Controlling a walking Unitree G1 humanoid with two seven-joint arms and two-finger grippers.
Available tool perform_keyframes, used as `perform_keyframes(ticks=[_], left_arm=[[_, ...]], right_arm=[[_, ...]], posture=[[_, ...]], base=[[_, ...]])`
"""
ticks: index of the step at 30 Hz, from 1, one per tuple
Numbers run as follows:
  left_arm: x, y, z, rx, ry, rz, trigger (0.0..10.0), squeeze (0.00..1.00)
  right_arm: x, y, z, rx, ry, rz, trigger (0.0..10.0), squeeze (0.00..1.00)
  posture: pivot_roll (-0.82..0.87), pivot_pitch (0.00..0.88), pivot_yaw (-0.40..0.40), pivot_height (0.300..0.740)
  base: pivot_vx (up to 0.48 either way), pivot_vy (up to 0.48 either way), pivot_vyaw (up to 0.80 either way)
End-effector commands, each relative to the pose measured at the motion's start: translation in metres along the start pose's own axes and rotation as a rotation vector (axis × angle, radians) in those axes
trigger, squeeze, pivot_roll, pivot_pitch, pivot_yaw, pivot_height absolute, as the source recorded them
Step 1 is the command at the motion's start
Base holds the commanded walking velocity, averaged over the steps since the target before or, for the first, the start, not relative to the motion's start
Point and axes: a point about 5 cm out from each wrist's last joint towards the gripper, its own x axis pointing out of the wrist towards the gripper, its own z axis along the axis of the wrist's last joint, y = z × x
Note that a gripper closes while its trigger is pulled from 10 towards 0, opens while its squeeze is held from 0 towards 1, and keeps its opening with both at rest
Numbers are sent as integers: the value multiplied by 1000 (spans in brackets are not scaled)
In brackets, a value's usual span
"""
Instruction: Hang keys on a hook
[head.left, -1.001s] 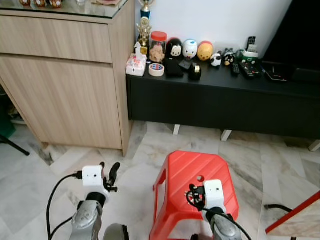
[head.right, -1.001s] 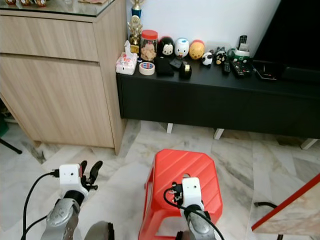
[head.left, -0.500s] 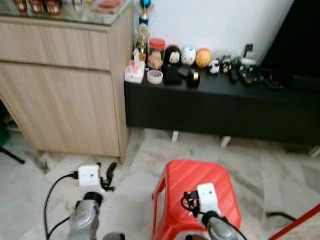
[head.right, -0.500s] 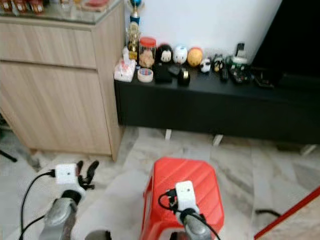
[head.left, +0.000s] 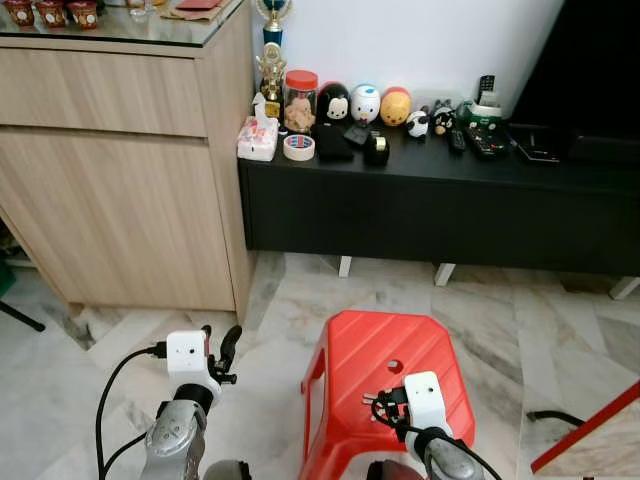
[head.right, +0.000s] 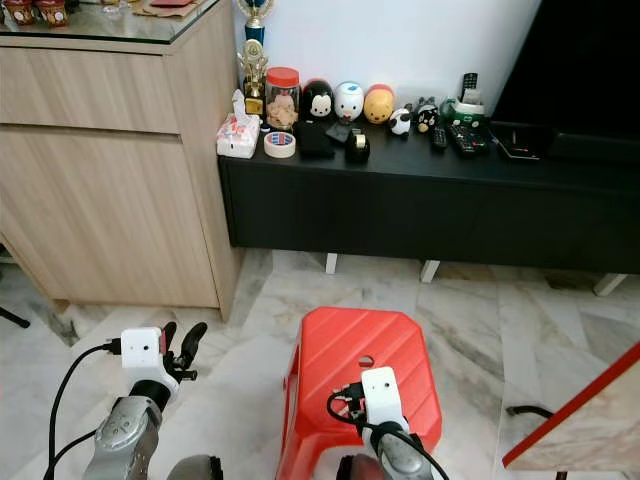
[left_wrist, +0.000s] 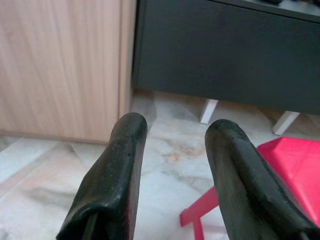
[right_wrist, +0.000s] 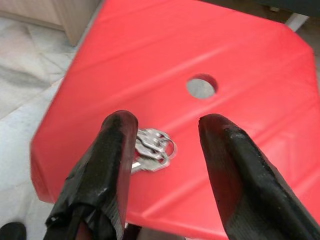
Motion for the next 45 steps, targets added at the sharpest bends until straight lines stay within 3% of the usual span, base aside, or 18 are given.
perform_keyframes(ticks=[1, 19, 23, 27, 29, 30, 31, 32, 41, 45], left_arm=[[0, -1, -2, 1, 1, -3, 10000, 0], [0, -1, -2, 16, -4, -7, 10000, 0], [0, -3, -2, 17, -3, -15, 10000, 0], [1, -4, -2, 15, -6, -20, 10000, 0], [1, -4, -1, 16, -8, -21, 10000, 0], [1, -4, -1, 17, -9, -22, 10000, 0], [1, -4, -1, 17, -9, -22, 10000, 0], [1, -3, -1, 19, -11, -23, 10000, 0], [-1, -2, 0, 23, -16, -21, 10000, 0], [-3, -3, 0, 22, -18, -24, 10000, 0]], right_arm=[[1, -1, 1, 4, 2, -8, 10000, 0], [0, -4, -2, 1, 18, -19, 10000, 0], [2, -8, -1, 39, 37, -50, 10000, 0], [3, -10, -8, 174, 129, -70, 10000, 0], [5, -10, -5, 160, 121, -58, 10000, 0], [6, -10, -2, 144, 118, -50, 10000, 349], [6, -10, -2, 144, 118, -50, 10000, 349], [8, -9, 1, 140, 123, -33, 10000, 1000], [15, -3, 14, 115, 133, 32, 10000, 1000], [18, 0, 19, 13, 145, 72, 10000, 1000]], posture=[[68, 21, -114, 623], [64, 20, -114, 623], [64, 20, -114, 623], [71, 10, -109, 623], [71, 8, -108, 623], [69, 8, -106, 623], [69, 8, -106, 623], [69, 10, -105, 623], [77, 43, -107, 623], [71, 73, -113, 623]], base=[[255, 0, 0], [126, 0, 0], [0, 0, 0], [0, 0, 0], [0, 0, 0], [0, 0, 0], [0, 0, 0], [0, 0, 0], [0, 0, 0], [0, 0, 0]])
